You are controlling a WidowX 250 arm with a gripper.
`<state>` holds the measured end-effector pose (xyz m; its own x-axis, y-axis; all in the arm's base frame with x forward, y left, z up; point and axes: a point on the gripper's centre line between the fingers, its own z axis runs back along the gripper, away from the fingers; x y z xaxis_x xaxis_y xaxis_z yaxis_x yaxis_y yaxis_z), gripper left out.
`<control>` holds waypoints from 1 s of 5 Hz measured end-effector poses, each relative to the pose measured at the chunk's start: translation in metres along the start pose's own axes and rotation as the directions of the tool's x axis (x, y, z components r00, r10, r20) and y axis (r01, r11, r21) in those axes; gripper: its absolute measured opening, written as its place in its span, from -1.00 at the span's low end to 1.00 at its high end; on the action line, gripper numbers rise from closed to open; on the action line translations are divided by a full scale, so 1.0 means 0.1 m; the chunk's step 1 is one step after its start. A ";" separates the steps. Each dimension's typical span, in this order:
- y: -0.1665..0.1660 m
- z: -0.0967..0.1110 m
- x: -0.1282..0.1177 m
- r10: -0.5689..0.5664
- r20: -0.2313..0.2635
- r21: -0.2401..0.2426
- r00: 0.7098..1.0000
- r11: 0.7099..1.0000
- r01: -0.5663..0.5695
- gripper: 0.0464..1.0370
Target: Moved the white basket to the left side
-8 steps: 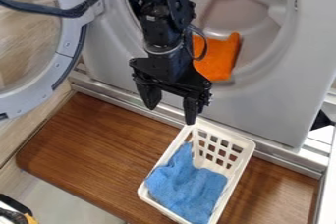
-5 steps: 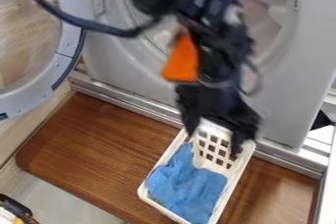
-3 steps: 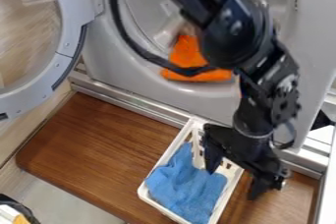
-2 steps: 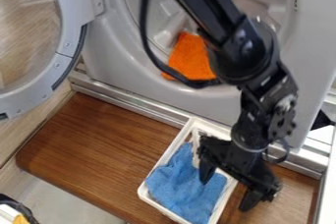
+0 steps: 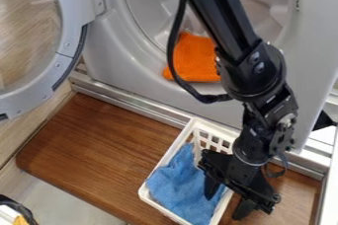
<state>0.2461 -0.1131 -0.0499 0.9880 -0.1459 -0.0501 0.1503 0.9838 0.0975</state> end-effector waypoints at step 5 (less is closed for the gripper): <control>0.34 0.60 -0.17 -0.007 0.046 0.055 0.999 0.998 0.005 -0.91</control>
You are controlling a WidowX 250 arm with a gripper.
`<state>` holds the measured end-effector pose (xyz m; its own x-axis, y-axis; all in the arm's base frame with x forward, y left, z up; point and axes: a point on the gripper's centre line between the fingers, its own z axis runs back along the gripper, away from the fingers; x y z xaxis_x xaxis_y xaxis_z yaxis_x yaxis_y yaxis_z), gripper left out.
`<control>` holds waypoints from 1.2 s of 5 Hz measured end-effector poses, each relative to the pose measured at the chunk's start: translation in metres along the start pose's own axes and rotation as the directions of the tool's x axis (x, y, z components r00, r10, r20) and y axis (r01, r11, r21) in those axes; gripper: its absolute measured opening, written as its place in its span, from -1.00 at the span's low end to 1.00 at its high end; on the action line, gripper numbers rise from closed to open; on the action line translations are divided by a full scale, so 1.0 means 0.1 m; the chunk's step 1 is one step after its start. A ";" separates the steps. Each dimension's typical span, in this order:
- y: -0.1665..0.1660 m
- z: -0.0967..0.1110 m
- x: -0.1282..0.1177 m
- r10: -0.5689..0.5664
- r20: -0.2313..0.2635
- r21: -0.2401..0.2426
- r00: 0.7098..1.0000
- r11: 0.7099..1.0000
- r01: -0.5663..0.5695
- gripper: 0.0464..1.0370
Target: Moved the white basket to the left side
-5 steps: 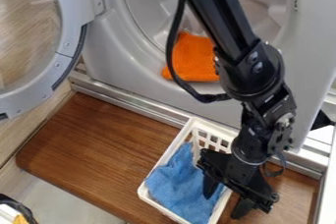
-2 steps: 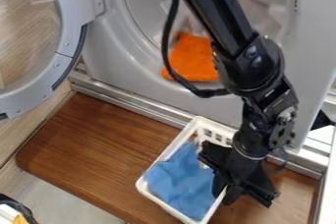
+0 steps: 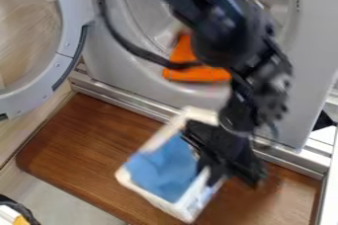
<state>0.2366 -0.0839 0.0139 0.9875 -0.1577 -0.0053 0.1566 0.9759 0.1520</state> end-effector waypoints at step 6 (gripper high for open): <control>1.43 -0.55 -0.09 0.028 -0.022 0.075 0.999 0.997 -0.026 -0.91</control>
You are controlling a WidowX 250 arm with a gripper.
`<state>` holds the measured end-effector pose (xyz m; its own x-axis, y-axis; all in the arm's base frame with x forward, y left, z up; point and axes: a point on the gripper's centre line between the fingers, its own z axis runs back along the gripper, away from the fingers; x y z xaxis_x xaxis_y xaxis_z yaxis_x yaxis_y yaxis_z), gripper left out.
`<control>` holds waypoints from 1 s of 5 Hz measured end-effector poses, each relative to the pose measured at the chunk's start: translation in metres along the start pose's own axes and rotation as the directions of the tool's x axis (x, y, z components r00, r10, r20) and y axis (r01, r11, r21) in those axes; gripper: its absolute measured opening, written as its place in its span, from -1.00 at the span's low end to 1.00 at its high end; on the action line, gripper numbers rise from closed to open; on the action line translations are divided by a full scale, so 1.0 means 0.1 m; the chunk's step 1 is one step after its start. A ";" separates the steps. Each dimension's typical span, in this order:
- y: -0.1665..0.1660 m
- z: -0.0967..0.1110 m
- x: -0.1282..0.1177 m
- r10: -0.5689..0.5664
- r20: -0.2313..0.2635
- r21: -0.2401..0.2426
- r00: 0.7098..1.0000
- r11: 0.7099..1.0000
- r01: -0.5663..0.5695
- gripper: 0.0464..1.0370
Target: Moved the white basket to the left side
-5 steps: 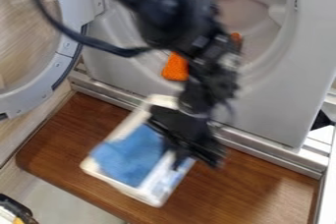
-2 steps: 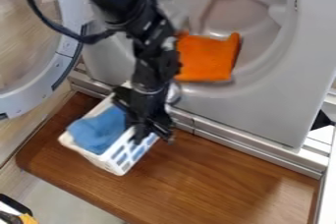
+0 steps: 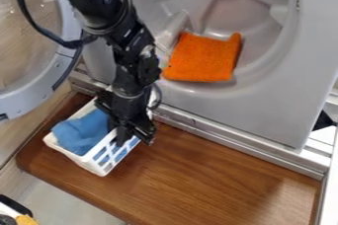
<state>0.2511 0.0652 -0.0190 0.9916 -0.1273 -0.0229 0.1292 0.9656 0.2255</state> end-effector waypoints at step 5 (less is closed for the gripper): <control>-0.09 -0.01 0.07 -0.014 0.050 -0.061 0.999 0.998 0.017 0.95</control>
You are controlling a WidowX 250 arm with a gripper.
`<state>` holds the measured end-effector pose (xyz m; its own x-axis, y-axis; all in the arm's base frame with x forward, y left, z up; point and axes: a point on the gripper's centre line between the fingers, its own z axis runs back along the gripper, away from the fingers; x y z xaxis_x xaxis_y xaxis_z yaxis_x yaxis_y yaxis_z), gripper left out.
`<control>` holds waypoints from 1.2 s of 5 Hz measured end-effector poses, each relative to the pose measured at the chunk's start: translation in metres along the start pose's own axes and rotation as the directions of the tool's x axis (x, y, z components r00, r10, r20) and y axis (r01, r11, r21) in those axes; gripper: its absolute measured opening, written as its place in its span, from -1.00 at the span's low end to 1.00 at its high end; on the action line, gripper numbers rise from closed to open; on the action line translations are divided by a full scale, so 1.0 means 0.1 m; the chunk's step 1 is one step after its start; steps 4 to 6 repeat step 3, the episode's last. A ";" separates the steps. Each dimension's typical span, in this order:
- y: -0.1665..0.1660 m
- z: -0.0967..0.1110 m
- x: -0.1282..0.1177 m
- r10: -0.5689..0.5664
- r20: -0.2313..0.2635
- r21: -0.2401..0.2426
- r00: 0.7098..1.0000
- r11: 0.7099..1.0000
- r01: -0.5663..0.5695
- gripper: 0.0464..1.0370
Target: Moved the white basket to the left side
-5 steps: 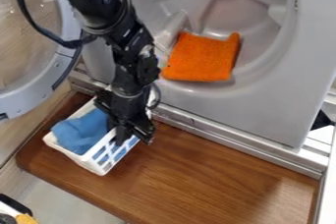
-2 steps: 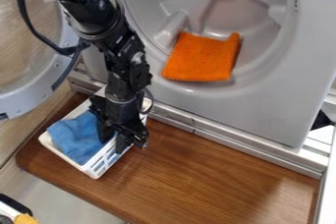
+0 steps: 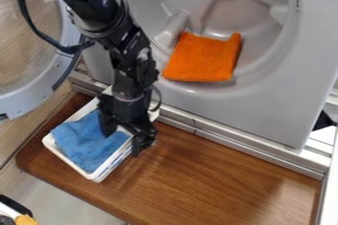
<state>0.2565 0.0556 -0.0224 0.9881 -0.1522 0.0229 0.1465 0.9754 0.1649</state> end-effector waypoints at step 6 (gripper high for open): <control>-0.40 0.39 0.16 -0.048 0.149 -0.106 0.988 0.992 0.064 0.93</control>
